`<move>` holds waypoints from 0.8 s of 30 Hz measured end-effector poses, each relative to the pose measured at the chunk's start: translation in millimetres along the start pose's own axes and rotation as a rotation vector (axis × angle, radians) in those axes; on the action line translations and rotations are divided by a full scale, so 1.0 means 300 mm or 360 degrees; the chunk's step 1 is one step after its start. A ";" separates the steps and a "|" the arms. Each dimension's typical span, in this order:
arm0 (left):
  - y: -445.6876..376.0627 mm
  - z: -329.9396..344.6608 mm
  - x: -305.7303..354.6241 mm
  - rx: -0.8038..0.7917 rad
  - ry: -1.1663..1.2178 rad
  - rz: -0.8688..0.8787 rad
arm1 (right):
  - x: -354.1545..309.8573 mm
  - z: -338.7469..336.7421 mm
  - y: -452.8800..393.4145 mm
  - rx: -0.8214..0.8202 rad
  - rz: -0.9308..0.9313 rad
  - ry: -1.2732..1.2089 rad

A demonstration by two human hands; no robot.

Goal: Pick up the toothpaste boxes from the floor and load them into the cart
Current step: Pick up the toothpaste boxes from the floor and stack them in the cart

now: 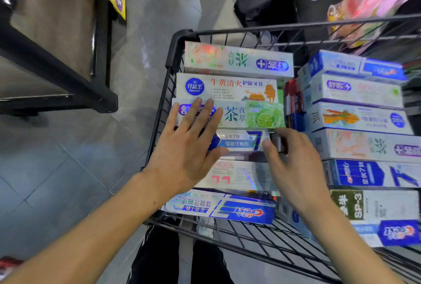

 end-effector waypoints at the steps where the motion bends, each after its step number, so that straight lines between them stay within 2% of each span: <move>1: 0.002 -0.025 -0.002 -0.0010 -0.0005 -0.0012 | -0.019 -0.019 0.005 -0.0008 -0.0061 0.0025; 6: 0.051 -0.246 -0.062 -0.0063 -0.0032 -0.0030 | -0.199 -0.149 0.053 -0.0147 -0.0465 0.0223; 11: 0.223 -0.509 -0.236 -0.0120 -0.0225 -0.0341 | -0.511 -0.225 0.084 -0.0276 -0.0971 0.0379; 16: 0.489 -0.885 -0.501 0.0118 -0.0379 -0.0905 | -0.959 -0.253 0.195 -0.0444 -0.1473 0.0508; 20: 0.848 -1.182 -0.707 0.0327 -0.0507 -0.1376 | -1.369 -0.192 0.377 -0.0316 -0.1934 0.0402; 24: 1.304 -1.377 -0.790 0.0402 -0.0675 -0.1737 | -1.790 -0.084 0.730 -0.0308 -0.2403 0.0294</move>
Point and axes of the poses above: each hand's wrist, its own y-axis away from the middle knuckle, its own z-axis out of the palm, x = y × z, the point moved 3 cm from there along -y, towards the middle knuckle, and after that the axes turned 14 degrees about x, right-handed, at the moved point
